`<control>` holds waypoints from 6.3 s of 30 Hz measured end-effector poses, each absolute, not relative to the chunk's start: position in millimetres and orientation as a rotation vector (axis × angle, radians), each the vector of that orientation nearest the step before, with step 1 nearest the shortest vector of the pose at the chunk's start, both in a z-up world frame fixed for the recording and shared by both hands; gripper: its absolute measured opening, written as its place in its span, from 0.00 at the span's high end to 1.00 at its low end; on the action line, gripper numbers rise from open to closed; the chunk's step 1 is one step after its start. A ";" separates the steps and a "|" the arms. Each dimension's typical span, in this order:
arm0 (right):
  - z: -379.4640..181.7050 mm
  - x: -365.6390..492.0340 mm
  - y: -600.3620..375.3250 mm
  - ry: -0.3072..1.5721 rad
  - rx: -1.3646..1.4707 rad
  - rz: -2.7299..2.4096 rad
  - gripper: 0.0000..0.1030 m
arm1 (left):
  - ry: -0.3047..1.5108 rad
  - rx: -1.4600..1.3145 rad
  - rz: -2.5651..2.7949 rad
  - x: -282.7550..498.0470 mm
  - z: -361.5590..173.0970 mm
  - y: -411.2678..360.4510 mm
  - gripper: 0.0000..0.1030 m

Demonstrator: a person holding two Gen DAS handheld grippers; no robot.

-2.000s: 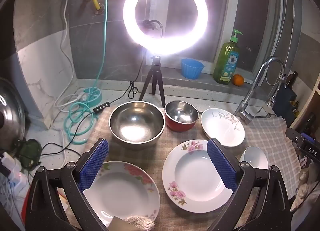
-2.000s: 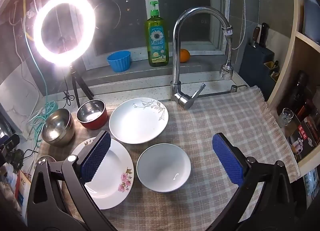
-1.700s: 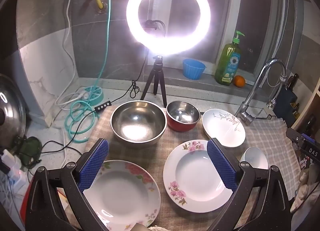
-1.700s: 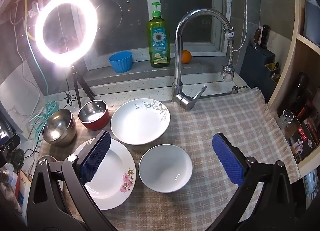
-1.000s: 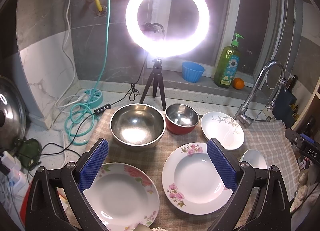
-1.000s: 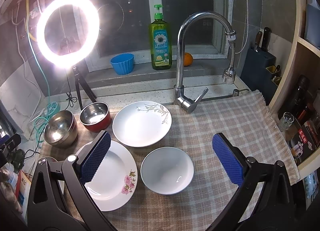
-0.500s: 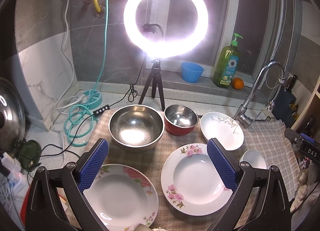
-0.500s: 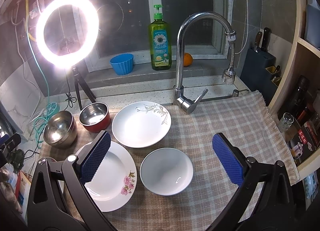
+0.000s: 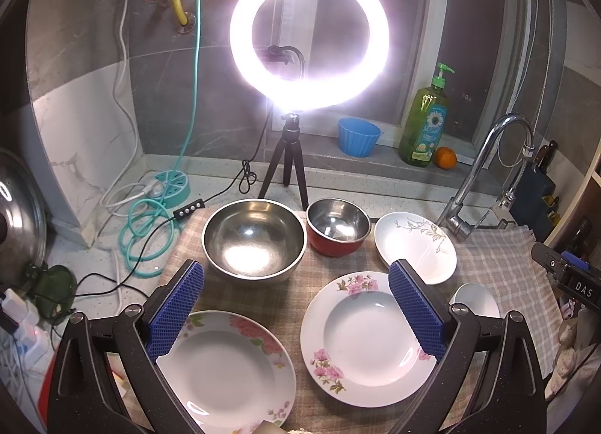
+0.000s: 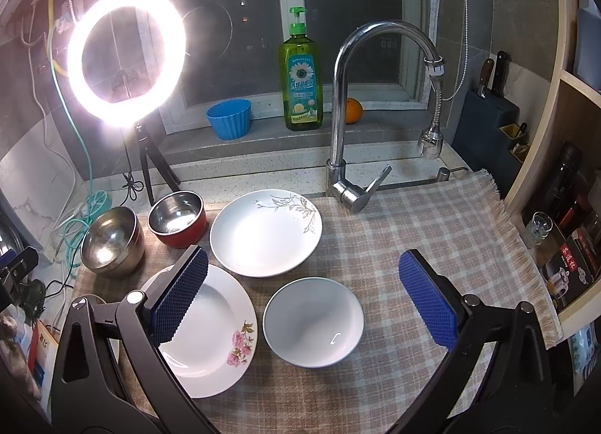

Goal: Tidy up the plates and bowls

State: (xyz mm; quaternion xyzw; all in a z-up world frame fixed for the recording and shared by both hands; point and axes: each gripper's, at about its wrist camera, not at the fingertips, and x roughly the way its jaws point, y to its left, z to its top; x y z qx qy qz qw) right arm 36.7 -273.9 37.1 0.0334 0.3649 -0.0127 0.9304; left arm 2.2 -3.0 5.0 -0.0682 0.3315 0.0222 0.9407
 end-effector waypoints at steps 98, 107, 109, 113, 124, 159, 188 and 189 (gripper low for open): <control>-131.1 47.6 -259.0 1.272 0.347 0.252 0.72 | 1.265 -0.218 -0.267 122.2 -139.3 -1.9 0.78; -136.3 55.7 -254.4 1.288 0.374 0.290 0.75 | 1.282 -0.217 -0.283 128.5 -142.4 -3.5 0.80; -137.8 55.8 -253.2 1.295 0.383 0.301 0.77 | 1.285 -0.214 -0.287 129.0 -142.7 -3.6 0.80; -138.0 56.5 -249.4 1.298 0.375 0.311 0.78 | 1.291 -0.200 -0.301 128.5 -142.7 -2.6 0.80; -136.2 57.2 -246.7 1.310 0.353 0.310 0.78 | 1.298 -0.183 -0.303 125.1 -142.8 -8.0 0.80; -137.1 19.5 -259.7 1.345 0.313 0.345 0.78 | 1.315 -0.159 -0.286 71.9 -142.8 -20.2 0.80; -136.5 16.0 -258.3 1.353 0.296 0.340 0.76 | 1.317 -0.145 -0.293 67.5 -142.4 -23.9 0.80; -136.3 16.0 -257.6 1.354 0.290 0.340 0.75 | 1.317 -0.145 -0.292 67.8 -142.3 -24.0 0.80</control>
